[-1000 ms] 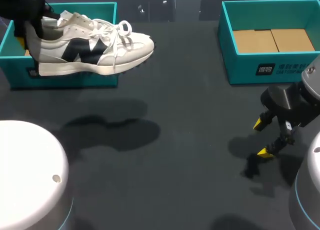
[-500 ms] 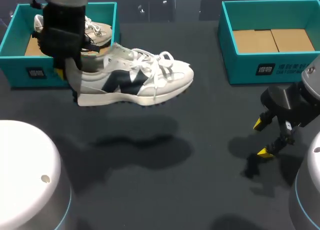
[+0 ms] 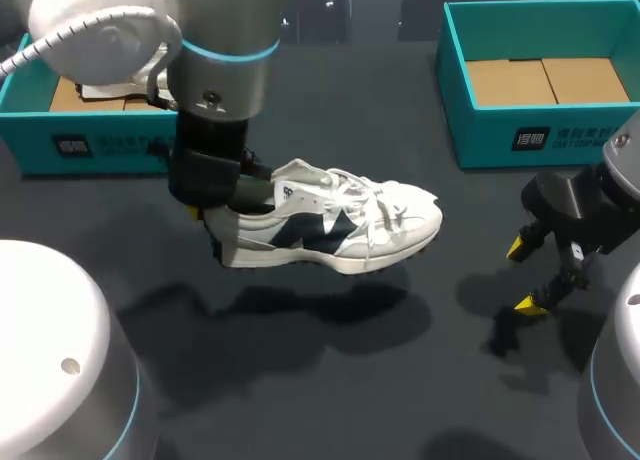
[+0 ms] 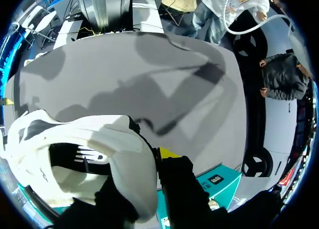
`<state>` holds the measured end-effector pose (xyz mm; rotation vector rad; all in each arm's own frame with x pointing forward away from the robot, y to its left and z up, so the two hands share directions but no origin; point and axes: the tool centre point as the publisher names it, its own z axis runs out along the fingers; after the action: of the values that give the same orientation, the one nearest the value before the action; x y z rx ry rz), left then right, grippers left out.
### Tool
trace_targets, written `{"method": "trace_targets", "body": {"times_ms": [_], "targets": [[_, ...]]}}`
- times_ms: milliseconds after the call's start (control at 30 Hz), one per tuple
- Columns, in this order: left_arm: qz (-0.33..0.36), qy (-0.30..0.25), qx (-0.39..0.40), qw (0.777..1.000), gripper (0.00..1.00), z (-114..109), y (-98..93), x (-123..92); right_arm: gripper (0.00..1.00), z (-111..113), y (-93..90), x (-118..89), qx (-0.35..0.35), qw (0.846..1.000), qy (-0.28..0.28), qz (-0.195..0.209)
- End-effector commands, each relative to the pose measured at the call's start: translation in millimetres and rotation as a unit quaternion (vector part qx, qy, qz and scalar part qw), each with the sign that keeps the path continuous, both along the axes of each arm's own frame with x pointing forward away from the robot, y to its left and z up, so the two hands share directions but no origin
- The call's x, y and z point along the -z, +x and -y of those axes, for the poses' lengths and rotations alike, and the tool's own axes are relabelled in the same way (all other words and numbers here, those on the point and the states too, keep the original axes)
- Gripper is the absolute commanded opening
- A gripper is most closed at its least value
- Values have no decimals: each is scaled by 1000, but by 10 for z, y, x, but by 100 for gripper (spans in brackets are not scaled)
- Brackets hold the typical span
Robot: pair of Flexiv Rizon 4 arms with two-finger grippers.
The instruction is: Take the shoe out of the shoebox, open the shoe tongue, remove and reinsert the insole, then place the shoe into the shoebox
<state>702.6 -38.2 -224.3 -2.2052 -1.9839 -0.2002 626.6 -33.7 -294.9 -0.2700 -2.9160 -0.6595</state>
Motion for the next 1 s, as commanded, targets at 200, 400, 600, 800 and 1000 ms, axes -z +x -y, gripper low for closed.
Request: {"method": "trace_targets", "body": {"times_ms": [200,400,600,800,1000], "targets": [[38,-1,14,999,0,147,-104,471,100,-5,-14,6,1,1000,-1,1],[49,6,27,998,0,261,-160,677,100,-5,-14,6,1,1000,-1,1],[46,14,30,998,0,368,-193,891,100,-5,-14,6,1,1000,-1,1],[38,24,21,999,0,445,-177,1105,100,-5,-14,6,1,1000,-1,1],[22,31,4,999,0,503,-128,1295,100,-5,-14,6,1,1000,-1,1]]}}
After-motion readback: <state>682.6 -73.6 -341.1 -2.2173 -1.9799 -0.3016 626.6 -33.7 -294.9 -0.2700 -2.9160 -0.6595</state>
